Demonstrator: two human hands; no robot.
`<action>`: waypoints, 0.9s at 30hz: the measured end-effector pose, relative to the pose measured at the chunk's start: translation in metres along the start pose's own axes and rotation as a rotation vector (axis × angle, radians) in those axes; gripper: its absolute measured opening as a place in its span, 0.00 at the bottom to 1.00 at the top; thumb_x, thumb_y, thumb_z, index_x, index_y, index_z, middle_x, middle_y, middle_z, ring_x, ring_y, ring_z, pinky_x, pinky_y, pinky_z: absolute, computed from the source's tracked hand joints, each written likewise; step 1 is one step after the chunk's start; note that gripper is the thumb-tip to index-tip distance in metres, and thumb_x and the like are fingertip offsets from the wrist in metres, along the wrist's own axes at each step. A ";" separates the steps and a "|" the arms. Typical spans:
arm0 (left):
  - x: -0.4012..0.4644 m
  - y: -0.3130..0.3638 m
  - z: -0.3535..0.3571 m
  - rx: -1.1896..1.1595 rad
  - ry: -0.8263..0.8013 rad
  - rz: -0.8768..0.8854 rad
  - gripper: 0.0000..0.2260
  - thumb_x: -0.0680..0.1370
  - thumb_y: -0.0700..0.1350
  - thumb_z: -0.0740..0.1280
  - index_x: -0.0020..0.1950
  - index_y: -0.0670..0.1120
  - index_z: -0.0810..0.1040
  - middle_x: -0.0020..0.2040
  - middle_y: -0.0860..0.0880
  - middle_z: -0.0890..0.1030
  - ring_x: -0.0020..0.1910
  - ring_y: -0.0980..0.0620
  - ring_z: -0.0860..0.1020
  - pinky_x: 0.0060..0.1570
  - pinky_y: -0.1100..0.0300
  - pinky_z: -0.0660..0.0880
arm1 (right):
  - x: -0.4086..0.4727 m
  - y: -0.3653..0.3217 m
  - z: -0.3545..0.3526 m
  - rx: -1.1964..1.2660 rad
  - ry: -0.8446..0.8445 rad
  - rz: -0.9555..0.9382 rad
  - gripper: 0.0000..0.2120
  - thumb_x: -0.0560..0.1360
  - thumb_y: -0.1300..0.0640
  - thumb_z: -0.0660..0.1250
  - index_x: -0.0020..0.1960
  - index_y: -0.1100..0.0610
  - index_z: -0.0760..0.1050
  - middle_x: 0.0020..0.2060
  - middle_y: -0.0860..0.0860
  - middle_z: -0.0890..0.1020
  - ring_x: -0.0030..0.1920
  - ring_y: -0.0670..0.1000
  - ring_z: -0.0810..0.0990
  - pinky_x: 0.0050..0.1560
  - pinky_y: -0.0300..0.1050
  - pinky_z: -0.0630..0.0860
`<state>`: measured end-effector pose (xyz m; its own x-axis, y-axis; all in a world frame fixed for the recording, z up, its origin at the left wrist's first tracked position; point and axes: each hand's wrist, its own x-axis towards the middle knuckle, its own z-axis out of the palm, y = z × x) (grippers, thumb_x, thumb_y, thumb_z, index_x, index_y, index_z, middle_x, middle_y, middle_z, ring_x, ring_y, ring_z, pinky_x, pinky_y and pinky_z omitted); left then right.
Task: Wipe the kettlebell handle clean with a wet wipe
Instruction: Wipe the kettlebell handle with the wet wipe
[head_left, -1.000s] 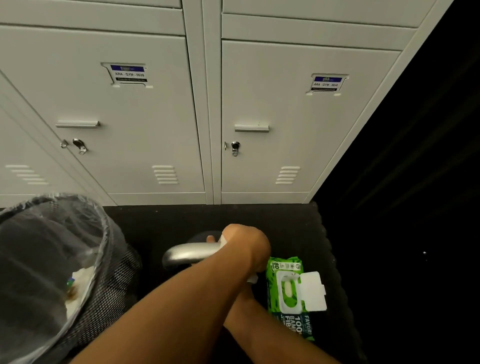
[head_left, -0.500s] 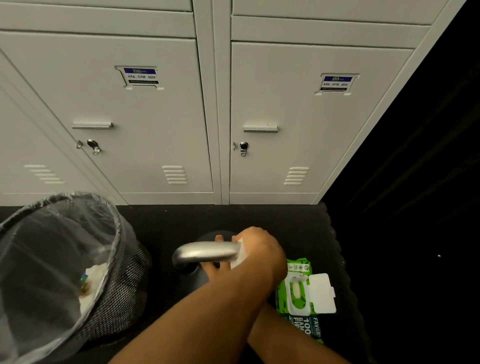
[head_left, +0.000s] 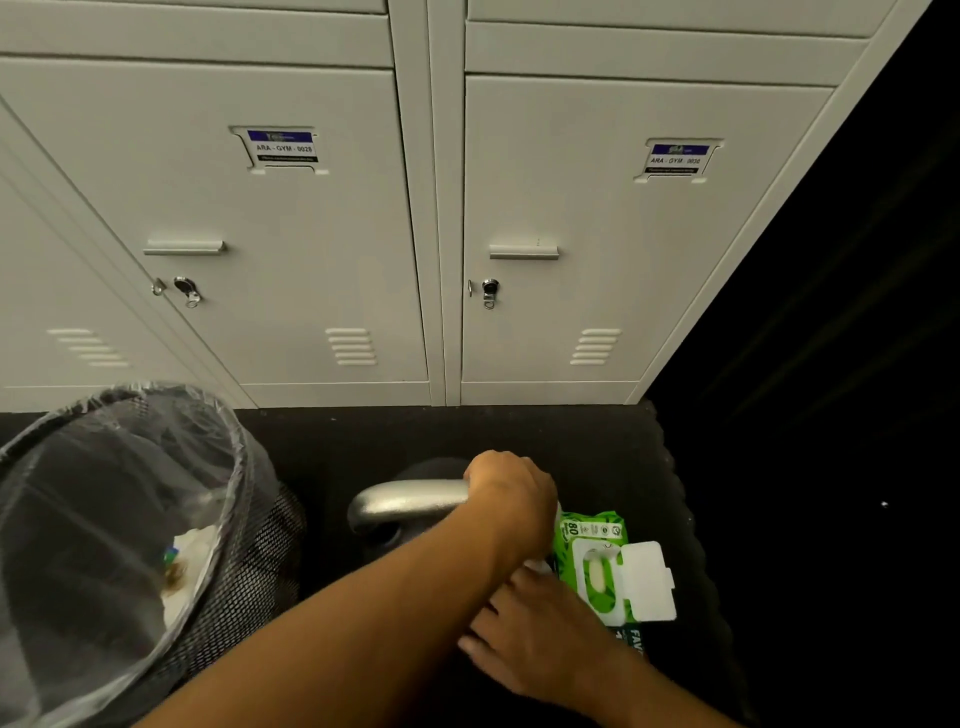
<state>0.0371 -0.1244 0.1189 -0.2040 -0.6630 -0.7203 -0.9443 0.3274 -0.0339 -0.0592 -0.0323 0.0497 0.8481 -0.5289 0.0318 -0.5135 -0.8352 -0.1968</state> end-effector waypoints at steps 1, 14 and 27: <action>-0.006 -0.003 -0.003 -0.031 -0.009 0.006 0.24 0.76 0.55 0.71 0.68 0.45 0.74 0.59 0.45 0.79 0.59 0.44 0.78 0.58 0.48 0.74 | -0.004 0.006 -0.003 0.074 -0.142 0.053 0.14 0.79 0.40 0.64 0.56 0.48 0.77 0.53 0.48 0.81 0.52 0.49 0.80 0.51 0.49 0.82; 0.012 -0.006 -0.001 -0.100 -0.057 0.039 0.21 0.79 0.46 0.70 0.71 0.44 0.72 0.65 0.42 0.77 0.65 0.41 0.76 0.63 0.46 0.72 | 0.018 0.073 0.022 0.844 -0.351 0.736 0.54 0.48 0.29 0.83 0.70 0.42 0.70 0.64 0.39 0.77 0.64 0.44 0.76 0.67 0.49 0.75; 0.020 0.006 0.006 -0.035 -0.085 0.066 0.17 0.83 0.44 0.62 0.71 0.41 0.70 0.68 0.40 0.74 0.67 0.41 0.73 0.67 0.47 0.68 | 0.033 0.072 0.009 0.657 -0.472 0.777 0.40 0.71 0.45 0.78 0.76 0.52 0.64 0.61 0.44 0.75 0.65 0.48 0.73 0.65 0.44 0.70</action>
<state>0.0290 -0.1311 0.1001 -0.2444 -0.5808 -0.7765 -0.9384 0.3434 0.0385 -0.0667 -0.1087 0.0277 0.3638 -0.6455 -0.6715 -0.8743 0.0120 -0.4852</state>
